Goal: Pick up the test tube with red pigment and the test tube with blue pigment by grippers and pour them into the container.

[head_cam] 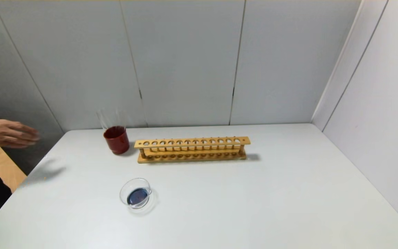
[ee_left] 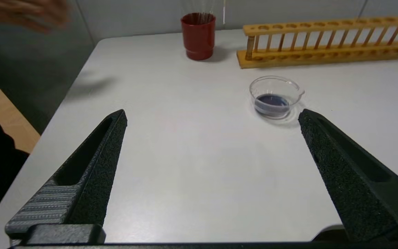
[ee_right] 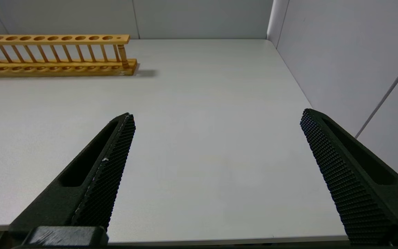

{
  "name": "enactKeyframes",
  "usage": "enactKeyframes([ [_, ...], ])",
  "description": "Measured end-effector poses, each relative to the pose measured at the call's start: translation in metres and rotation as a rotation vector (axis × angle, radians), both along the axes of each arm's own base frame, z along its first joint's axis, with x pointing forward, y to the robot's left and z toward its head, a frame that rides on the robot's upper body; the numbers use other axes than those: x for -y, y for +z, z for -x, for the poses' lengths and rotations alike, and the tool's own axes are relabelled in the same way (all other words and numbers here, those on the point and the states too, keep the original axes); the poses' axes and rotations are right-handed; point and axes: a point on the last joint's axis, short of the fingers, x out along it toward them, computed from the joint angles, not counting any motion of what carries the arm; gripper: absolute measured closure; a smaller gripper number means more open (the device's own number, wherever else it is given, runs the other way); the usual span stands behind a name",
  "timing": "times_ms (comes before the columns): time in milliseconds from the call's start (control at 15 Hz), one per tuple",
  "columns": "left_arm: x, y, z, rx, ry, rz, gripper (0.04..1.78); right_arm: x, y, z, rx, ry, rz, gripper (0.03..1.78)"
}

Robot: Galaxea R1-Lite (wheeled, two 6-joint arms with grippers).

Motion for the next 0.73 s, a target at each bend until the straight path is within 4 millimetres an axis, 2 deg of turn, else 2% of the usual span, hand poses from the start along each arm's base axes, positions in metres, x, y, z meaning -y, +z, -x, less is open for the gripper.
enactKeyframes([
  [733,0.0006,-0.0028,0.0006,-0.038,-0.031,-0.050,0.07,0.0000,0.0000,0.0000,0.000,0.000,-0.001,0.06],
])
